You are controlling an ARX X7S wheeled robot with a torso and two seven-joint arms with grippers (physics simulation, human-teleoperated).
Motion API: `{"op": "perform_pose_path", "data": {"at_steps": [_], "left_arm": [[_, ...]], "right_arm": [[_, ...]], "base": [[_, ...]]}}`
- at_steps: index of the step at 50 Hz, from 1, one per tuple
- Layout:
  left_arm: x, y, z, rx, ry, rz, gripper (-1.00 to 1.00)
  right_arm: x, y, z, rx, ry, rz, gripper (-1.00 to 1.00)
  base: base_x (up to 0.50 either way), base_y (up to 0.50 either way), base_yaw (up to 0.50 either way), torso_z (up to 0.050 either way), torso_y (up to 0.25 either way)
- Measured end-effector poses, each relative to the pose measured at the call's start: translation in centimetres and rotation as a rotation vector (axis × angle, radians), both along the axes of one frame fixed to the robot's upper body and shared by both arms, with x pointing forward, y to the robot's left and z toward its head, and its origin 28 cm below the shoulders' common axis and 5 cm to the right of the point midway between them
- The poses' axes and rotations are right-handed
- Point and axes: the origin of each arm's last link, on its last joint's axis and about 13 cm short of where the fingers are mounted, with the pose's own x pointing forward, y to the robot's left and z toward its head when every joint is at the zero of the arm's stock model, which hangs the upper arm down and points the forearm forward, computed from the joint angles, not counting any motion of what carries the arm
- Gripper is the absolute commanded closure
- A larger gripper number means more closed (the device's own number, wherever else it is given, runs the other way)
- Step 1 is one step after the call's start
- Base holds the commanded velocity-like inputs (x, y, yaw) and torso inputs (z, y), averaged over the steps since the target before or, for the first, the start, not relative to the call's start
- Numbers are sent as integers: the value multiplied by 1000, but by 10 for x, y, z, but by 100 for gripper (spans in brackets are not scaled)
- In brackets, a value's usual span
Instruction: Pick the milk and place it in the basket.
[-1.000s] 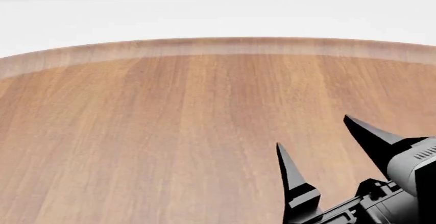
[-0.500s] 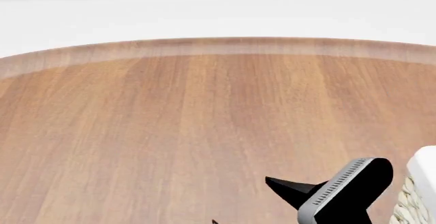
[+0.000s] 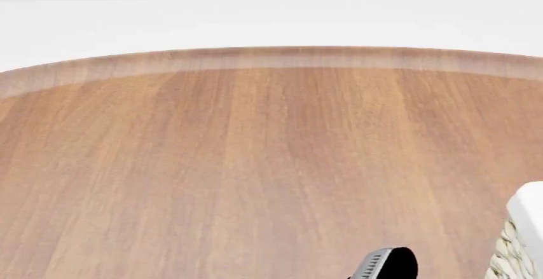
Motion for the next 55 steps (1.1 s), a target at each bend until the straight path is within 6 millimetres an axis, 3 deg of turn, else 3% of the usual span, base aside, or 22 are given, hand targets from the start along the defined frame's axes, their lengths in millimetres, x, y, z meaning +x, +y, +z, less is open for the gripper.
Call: {"op": "perform_pose_path", "data": {"at_steps": [18, 55], "left_arm": [[0, 0, 0, 0, 1, -1, -100], [0, 0, -1, 0, 3, -1, -100]], "right_arm": [[-3, 7, -14, -48, 45, 82, -100], [26, 29, -51, -110, 136, 128, -100]], "base": [[0, 0, 0, 0, 0], [0, 0, 0, 0, 0]]}}
